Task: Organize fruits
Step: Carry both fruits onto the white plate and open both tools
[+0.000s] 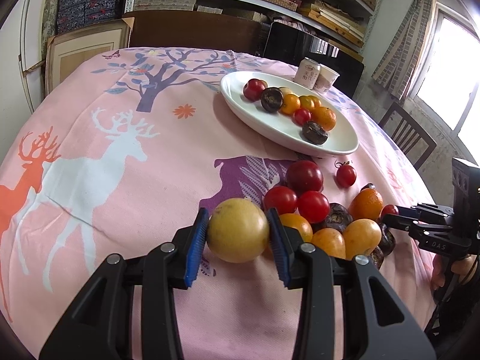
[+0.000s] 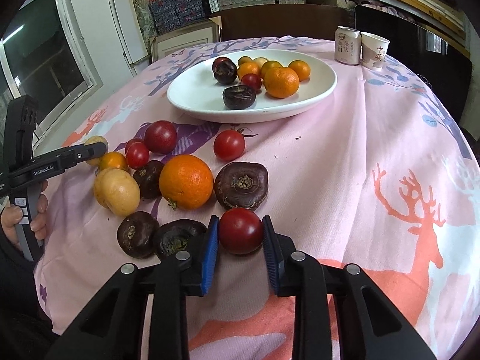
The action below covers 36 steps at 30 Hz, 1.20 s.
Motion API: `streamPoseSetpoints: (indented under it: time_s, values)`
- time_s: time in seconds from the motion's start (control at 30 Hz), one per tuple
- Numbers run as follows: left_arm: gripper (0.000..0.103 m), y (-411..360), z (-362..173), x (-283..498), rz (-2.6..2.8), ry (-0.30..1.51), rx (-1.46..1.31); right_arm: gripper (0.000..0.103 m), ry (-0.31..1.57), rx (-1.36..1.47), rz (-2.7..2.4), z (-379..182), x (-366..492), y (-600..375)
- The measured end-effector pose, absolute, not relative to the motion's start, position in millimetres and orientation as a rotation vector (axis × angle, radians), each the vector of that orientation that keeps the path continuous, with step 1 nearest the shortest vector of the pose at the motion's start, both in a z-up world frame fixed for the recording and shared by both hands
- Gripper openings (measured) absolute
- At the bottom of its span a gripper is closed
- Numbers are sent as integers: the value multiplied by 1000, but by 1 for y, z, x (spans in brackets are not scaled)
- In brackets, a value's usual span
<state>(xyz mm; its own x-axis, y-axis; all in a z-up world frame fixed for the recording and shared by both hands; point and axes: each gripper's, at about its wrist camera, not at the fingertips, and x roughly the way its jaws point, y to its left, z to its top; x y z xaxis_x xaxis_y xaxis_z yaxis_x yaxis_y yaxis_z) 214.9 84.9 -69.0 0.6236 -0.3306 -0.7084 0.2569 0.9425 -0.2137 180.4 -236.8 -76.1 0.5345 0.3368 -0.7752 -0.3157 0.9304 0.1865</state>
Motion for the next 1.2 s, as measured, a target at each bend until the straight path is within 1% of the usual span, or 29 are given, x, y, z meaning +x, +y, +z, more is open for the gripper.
streamPoseSetpoints:
  time_s: [0.13,0.23,0.27,0.37,0.43,0.5,0.63,0.8,0.83,0.87,0.97,1.0,1.2]
  values:
    - [39,86,-67,213,-334,813,-95,29,888,59,384,-67,176,-246]
    - [37,85,-60,206,-349,770,-93,29,859,81,373,-59,173,-255]
    - [35,83,-58,204,-356,757,-85,29,851,89,370,-56,173,-259]
    - [34,77,-54,199,-359,733,-58,29,831,113,362,-50,171,-269]
    - [34,78,-56,202,-345,750,-59,29,825,124,361,-47,170,-275]
    - [34,80,-64,210,-326,809,-68,29,824,131,363,-46,168,-277]
    - [40,78,-67,211,-319,819,-54,29,837,150,379,-52,165,-281]
    - [39,71,-69,203,-314,834,-6,29,854,176,387,-59,163,-283]
    - [41,74,-70,204,-318,849,-31,29,854,178,388,-59,163,-283]
    - [46,79,-71,205,-322,870,-65,29,856,180,390,-59,163,-283]
    - [51,96,-81,208,-359,961,-202,29,857,182,398,-59,163,-281]
    - [51,98,-84,207,-374,983,-221,29,857,182,402,-59,163,-280]
    - [49,87,-85,195,-396,987,-132,29,850,179,419,-55,162,-274]
